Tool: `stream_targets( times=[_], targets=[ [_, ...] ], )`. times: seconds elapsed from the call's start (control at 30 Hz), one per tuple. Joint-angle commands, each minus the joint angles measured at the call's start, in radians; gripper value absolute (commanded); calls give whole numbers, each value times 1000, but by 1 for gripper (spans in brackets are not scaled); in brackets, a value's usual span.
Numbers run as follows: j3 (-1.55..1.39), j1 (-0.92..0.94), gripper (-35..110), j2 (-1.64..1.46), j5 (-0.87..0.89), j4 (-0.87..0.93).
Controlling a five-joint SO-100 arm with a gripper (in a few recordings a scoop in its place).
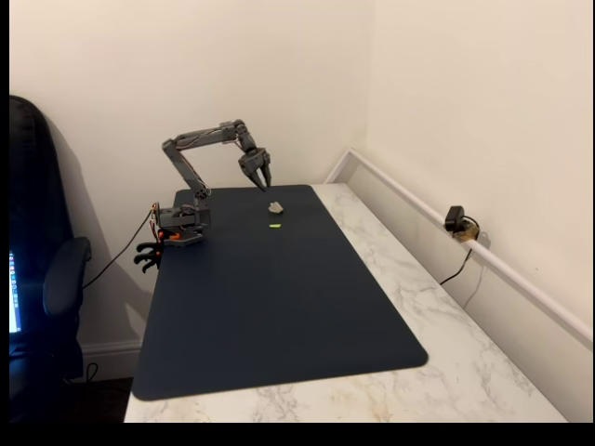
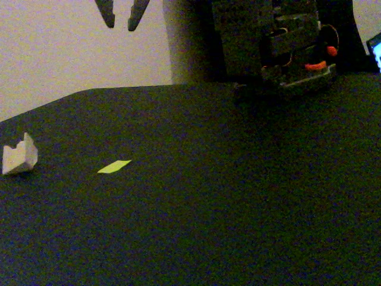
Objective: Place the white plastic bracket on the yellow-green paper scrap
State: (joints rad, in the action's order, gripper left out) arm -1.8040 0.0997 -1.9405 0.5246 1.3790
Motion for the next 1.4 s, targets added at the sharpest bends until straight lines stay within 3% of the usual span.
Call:
stream_targets(
  times=[0.0, 0.13, 0.57, 0.77, 1.03, 1.2, 1.37],
  targets=[
    [172, 43, 9, 92, 5, 74],
    [241, 61, 12, 204, -69, 80],
    [351, 298, 14, 474, -83, 118],
    [407, 327, 21, 568, -129, 83],
    [604, 351, 20, 699, -225, 66],
    [724, 396, 35, 795, -253, 77],
    [821, 440, 34, 907, -247, 89]
  ],
)
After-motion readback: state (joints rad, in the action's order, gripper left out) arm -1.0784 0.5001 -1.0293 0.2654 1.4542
